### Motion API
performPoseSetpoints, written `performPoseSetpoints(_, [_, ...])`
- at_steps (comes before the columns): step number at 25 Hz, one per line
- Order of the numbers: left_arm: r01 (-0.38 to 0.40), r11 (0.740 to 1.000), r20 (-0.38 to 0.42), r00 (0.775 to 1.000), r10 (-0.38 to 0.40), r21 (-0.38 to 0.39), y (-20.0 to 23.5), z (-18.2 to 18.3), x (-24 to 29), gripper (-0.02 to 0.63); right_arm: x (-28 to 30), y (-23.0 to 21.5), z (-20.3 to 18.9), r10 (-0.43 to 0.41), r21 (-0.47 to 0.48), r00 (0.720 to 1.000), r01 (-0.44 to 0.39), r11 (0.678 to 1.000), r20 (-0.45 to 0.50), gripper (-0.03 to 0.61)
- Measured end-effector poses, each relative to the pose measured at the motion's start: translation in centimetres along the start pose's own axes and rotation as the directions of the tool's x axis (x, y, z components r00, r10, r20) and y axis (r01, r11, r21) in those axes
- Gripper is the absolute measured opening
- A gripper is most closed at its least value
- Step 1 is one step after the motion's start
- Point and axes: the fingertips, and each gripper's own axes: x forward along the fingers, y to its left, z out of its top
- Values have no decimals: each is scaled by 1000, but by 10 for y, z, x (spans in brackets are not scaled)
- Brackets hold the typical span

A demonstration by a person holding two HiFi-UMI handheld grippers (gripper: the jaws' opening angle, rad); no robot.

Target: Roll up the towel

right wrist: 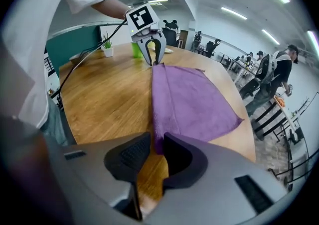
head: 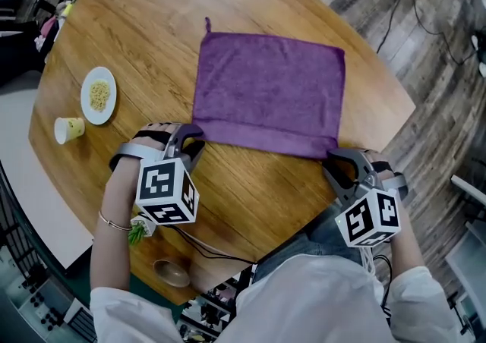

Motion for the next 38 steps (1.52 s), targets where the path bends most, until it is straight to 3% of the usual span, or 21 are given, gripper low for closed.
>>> performPoseSetpoints(7, [60,998,11,998,-60,-16,0,-2,4,61,3,-1,-2,29,38,1000,-30,999,9,62])
performPoseSetpoints(9, [72,997,12,997,-72,-25,-1,-2,4,56,4,-4,-2,30,37,1000,-30,999,5,20])
performPoseSetpoints(15, [55,998,16,998,-54,-38,-5,-1,3,20,2,-2,-3,65,70,998,-67,995,20,13])
performPoseSetpoints(25, [138,982,68,989,-130,-125,-84,19,-19,18,-26,50,-19,171,109,985,-172,979,21,12])
performPoseSetpoints(29, [121,977,83,991,-108,-173,-82,23,-26,18,-41,40,-16,163,144,986,-168,975,45,12])
performPoseSetpoints(38, [42,968,97,995,-18,-248,-34,25,-36,18,-42,0,-6,157,163,984,-169,972,83,12])
